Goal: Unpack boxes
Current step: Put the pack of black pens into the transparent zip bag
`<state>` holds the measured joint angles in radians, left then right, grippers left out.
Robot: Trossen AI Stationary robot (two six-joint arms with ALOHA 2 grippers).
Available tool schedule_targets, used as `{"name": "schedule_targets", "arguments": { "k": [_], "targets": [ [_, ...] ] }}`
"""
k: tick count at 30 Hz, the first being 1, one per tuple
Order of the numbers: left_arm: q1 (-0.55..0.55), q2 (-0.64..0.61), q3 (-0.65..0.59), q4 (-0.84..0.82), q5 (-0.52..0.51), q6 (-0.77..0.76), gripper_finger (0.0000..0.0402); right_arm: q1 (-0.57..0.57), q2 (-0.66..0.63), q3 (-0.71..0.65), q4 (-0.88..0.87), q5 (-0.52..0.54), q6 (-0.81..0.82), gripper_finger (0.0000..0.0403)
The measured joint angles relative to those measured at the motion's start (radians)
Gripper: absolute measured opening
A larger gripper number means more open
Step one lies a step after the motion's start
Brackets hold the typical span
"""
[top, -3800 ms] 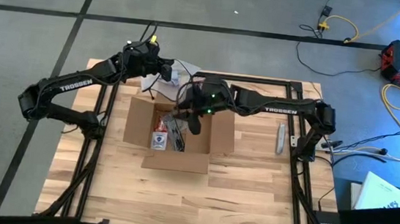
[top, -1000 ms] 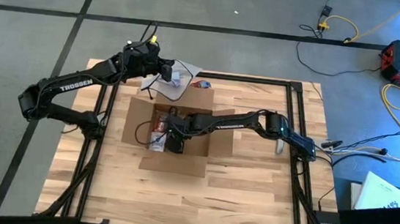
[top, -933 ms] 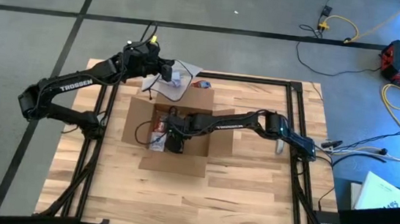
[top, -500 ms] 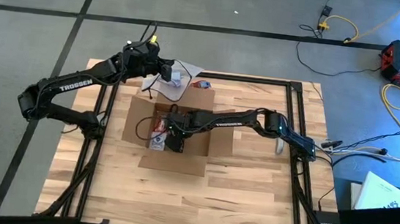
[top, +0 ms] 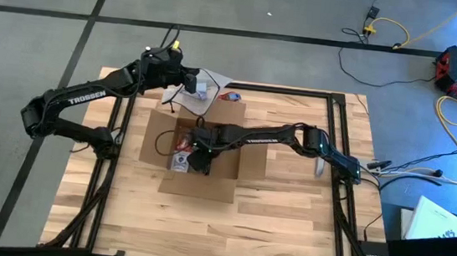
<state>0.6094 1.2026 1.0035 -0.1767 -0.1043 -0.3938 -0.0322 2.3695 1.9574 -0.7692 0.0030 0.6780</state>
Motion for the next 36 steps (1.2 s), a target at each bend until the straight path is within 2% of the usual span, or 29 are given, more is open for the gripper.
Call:
{"name": "schedule_targets", "arguments": {
  "k": [7, 9, 18, 26, 32, 36],
  "targets": [
    [0.000, 0.000, 0.000, 0.001, 0.000, 0.000, 0.0000, 0.000, -0.002, 0.122, -0.131, -0.001, -0.054, 0.0028],
    [0.000, 0.000, 0.000, 0.000, 0.000, 0.001, 0.0000, 0.000, -0.003, 0.154, -0.147, 0.000, -0.072, 0.0012],
    [0.000, 0.000, 0.000, 0.000, 0.000, 0.008, 0.0000, 0.000, -0.005, 0.284, -0.247, 0.017, -0.099, 0.0012],
    [0.000, 0.000, 0.000, 0.001, 0.000, 0.008, 0.0000, 0.014, -0.007, 0.395, -0.339, 0.108, -0.158, 0.0007],
    [0.000, 0.000, 0.000, 0.000, 0.000, 0.008, 0.0000, 0.015, -0.068, 0.397, -0.403, 0.127, -0.137, 0.0007],
    [0.000, 0.000, 0.000, 0.000, 0.000, 0.009, 0.0000, 0.014, -0.122, 0.396, -0.424, 0.079, -0.084, 0.0006]
  ]
}}
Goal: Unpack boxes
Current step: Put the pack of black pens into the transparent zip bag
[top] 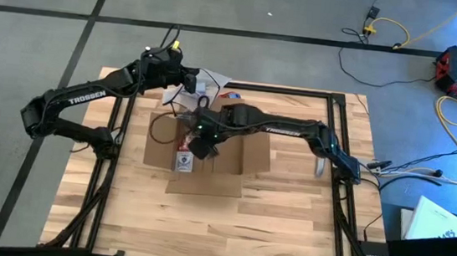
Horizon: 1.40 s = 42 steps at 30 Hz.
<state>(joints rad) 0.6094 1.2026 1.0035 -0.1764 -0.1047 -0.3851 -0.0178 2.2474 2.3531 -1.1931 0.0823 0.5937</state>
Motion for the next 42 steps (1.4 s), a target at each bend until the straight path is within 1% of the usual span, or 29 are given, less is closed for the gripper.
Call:
{"name": "schedule_targets", "arguments": {
  "k": [5, 11, 14, 17, 22, 26, 30, 35, 40, 42],
  "targets": [
    [0.000, 0.000, 0.000, 0.000, 0.000, 0.000, 0.0000, -0.002, -0.037, -0.001, -0.034, -0.096, 0.098, 0.0006],
    [0.000, 0.000, 0.000, 0.000, 0.000, 0.000, 0.0000, -0.002, -0.047, -0.002, -0.098, -0.062, 0.134, 0.0006],
    [0.000, 0.000, 0.000, -0.001, 0.000, 0.000, 0.0000, -0.005, -0.055, -0.002, -0.009, -0.103, 0.166, 0.0006],
    [0.000, 0.000, 0.000, -0.001, 0.000, 0.000, 0.0000, -0.008, -0.067, -0.001, 0.049, -0.116, 0.210, 0.0006],
    [0.000, 0.000, 0.000, -0.001, 0.000, 0.000, 0.0000, -0.022, -0.068, -0.002, 0.054, -0.129, 0.267, 0.0006],
    [0.000, 0.000, 0.000, -0.001, 0.000, 0.004, 0.0000, -0.025, -0.075, -0.002, 0.126, -0.139, 0.270, 0.0005],
    [0.000, 0.000, 0.000, -0.001, 0.000, 0.007, 0.0000, -0.020, -0.085, -0.002, 0.120, -0.136, 0.271, 0.0005],
    [0.000, 0.000, 0.000, -0.001, 0.000, 0.013, 0.0000, -0.021, -0.101, -0.061, 0.170, -0.133, 0.270, 0.0005],
    [0.000, 0.000, 0.000, -0.002, 0.001, 0.011, 0.0000, -0.021, -0.183, -0.219, 0.302, -0.139, 0.284, 0.0005],
    [0.000, 0.000, 0.000, -0.001, 0.000, 0.011, 0.0000, -0.021, -0.225, -0.310, 0.390, -0.142, 0.304, 0.0005]
  ]
}}
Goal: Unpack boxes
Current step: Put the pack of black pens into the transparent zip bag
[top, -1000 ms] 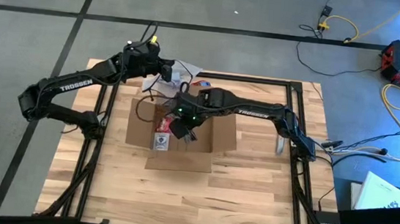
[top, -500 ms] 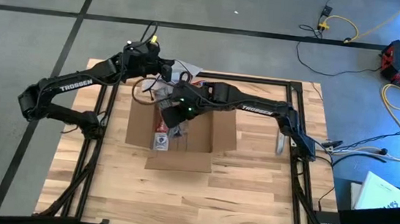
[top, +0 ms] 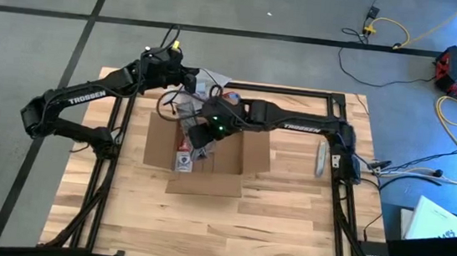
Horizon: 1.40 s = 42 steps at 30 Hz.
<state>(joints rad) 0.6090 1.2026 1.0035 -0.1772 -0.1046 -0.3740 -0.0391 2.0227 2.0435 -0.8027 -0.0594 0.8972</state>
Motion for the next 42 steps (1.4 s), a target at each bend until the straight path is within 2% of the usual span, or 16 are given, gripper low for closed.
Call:
{"name": "schedule_targets", "arguments": {
  "k": [5, 9, 15, 23, 42],
  "targets": [
    [0.000, 0.000, 0.000, -0.002, 0.000, 0.001, 0.0000, -0.015, -0.113, -0.228, 0.267, 0.007, 0.131, 0.0005],
    [0.000, 0.000, 0.000, -0.004, 0.000, -0.004, 0.0000, -0.017, -0.124, -0.340, 0.437, 0.038, 0.302, 0.0004],
    [0.000, 0.000, 0.000, -0.002, 0.000, 0.003, 0.0000, -0.019, -0.123, -0.379, 0.442, 0.129, 0.480, 0.0004],
    [0.000, 0.000, 0.000, 0.001, 0.000, 0.008, 0.0000, -0.044, -0.123, -0.378, 0.446, 0.133, 0.581, 0.0004],
    [-0.042, 0.000, 0.000, -0.002, -0.001, 0.008, 0.0000, -0.115, -0.123, -0.378, 0.455, 0.218, 0.714, 0.0006]
  ]
}}
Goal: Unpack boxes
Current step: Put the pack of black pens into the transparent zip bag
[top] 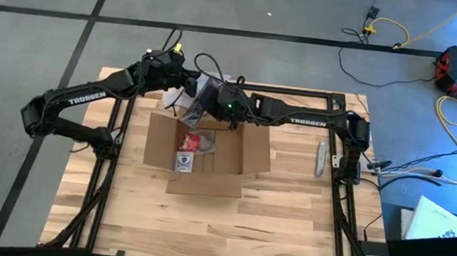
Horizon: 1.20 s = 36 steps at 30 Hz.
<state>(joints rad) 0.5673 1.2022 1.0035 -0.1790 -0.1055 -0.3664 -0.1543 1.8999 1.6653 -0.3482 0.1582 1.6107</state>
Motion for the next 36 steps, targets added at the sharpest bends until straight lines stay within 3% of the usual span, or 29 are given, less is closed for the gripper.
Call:
{"name": "schedule_targets", "arguments": {
  "k": [20, 36],
  "targets": [
    [-0.027, 0.000, 0.000, -0.071, 0.001, -0.063, 0.0000, 0.004, 0.000, 0.000, -0.030, 0.131, 0.016, 0.0006],
    [-0.097, 0.000, 0.000, -0.072, 0.043, -0.072, 0.0000, 0.010, 0.000, 0.000, -0.060, 0.328, 0.062, 0.0007]
  ]
}}
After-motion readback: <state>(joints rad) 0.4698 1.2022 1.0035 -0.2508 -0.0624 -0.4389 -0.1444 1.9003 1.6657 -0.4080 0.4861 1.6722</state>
